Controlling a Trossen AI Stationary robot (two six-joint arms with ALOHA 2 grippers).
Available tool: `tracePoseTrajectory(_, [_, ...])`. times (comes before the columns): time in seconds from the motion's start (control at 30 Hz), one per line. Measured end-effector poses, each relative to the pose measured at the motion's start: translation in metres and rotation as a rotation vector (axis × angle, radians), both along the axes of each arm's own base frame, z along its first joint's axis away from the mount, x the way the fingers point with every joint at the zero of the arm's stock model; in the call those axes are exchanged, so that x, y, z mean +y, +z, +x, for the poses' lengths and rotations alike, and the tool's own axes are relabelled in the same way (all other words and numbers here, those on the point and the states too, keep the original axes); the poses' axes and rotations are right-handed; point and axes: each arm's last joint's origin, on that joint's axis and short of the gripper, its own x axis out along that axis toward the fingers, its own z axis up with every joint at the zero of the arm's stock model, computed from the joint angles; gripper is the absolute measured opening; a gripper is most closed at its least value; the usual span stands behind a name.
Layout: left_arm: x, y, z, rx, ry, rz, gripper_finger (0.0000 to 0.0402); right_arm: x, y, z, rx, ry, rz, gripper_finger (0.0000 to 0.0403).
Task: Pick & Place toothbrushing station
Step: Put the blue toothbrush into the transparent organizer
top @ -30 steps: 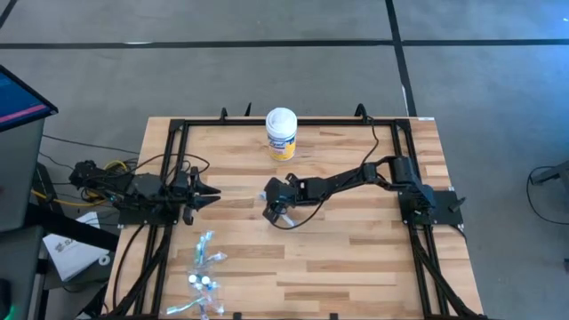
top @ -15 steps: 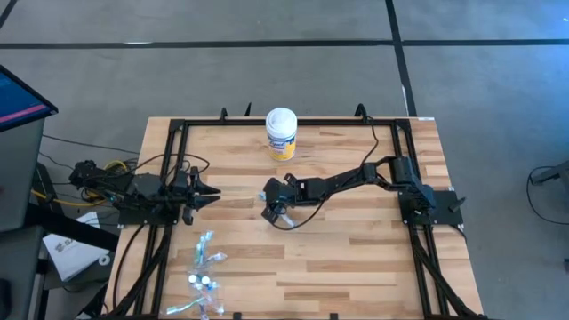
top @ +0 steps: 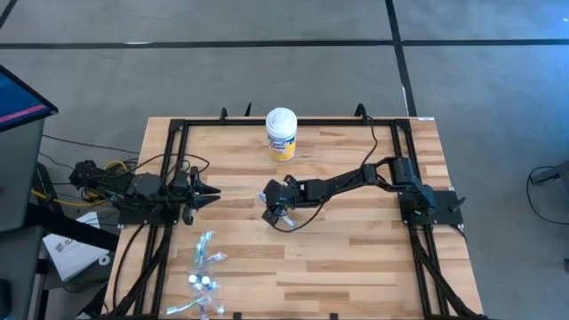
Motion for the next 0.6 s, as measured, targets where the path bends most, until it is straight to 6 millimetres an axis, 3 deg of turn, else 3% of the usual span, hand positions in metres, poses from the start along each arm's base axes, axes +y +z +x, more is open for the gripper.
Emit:
tracePoseTrajectory(0.17, [0.0000, 0.0000, 0.0000, -0.001, 0.000, 0.000, 0.0090, 0.0005, -0.0004, -0.0005, 0.007, 0.002, -0.004, 0.0122])
tracePoseTrajectory(0.5, [0.0000, 0.0005, 0.0001, -0.006, 0.000, -0.002, 0.0090, 0.0035, -0.0012, -0.0013, 0.023, 0.040, 0.007, 0.0070])
tracePoseTrajectory(0.6, [0.0000, 0.0006, 0.0001, -0.008, 0.000, -0.003, 0.0090, 0.0038, -0.0014, -0.0015, 0.028, 0.052, 0.010, 0.0038])
